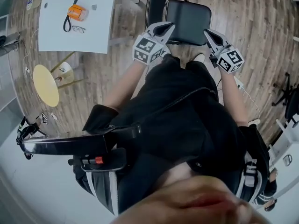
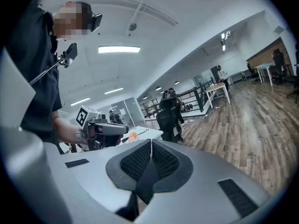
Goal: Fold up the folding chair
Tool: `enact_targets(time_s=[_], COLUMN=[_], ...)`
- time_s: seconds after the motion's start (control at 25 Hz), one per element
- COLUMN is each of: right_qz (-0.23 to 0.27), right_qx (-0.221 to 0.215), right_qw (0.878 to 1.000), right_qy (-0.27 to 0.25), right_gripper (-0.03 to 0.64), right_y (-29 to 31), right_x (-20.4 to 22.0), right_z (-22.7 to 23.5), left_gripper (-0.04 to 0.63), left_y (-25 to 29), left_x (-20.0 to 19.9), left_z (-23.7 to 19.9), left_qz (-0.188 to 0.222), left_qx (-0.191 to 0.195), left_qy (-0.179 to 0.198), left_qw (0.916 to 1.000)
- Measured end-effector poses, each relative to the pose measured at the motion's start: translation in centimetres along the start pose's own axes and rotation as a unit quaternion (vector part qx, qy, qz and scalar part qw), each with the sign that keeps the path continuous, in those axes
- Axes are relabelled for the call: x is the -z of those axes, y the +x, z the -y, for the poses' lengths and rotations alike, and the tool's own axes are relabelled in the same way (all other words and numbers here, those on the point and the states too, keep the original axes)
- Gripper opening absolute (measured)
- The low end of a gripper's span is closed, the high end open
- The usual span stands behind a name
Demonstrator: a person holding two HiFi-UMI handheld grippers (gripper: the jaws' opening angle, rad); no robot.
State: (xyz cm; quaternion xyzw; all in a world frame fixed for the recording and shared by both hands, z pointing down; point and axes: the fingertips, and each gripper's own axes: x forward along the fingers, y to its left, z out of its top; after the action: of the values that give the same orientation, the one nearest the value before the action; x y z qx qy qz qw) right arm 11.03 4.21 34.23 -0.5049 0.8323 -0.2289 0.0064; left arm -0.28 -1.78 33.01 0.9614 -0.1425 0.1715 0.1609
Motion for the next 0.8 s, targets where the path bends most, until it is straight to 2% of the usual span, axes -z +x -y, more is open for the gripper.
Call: enact_targets(time_s=[0.16,0.36,0.4,0.52,0.64,0.8], right_qz=[-0.019,-0.042,-0.051,-0.086,-0.124,-0.159], right_qx=[0.010,0.007,0.005,0.002,0.005,-0.007], right_qw=[0.999,0.996,0.994,0.987,0.977,0.964], right_qy=[0.030,0.082,0.094,0.136,0.171,0.213], right_gripper=[0.009,0.009,0.009,0.009,0.011,0.011], right_y=[1.1,2.2,2.3,2.6,2.6,3.1], right_x=[2.7,6.8,8.0,12.1,16.8,22.7], right_z=[3.1,8.6,9.8,13.9,17.6,21.4], left_gripper=[0.006,0.008,0.016,0.104,0.164,0.203], left_y=[0.3,0.8,0.9,1.4,1.6,1.6], left_x=[3.3,6.0,6.7,8.7,10.8,14.0], left_z=[-5.8,-12.8,-13.9,-16.7,-19.3,-22.2], left_qz=[-0.064,-0.125,-0.137,-0.159,-0.189,-0.222], left_qx=[-0.022,-0.089,-0.099,-0.117,-0.137,-0.167], left_qy=[-0.068,-0.119,-0.132,-0.180,-0.192,-0.198], left_qw=[0.9954,0.9809,0.9768,0.9637,0.9532,0.9399])
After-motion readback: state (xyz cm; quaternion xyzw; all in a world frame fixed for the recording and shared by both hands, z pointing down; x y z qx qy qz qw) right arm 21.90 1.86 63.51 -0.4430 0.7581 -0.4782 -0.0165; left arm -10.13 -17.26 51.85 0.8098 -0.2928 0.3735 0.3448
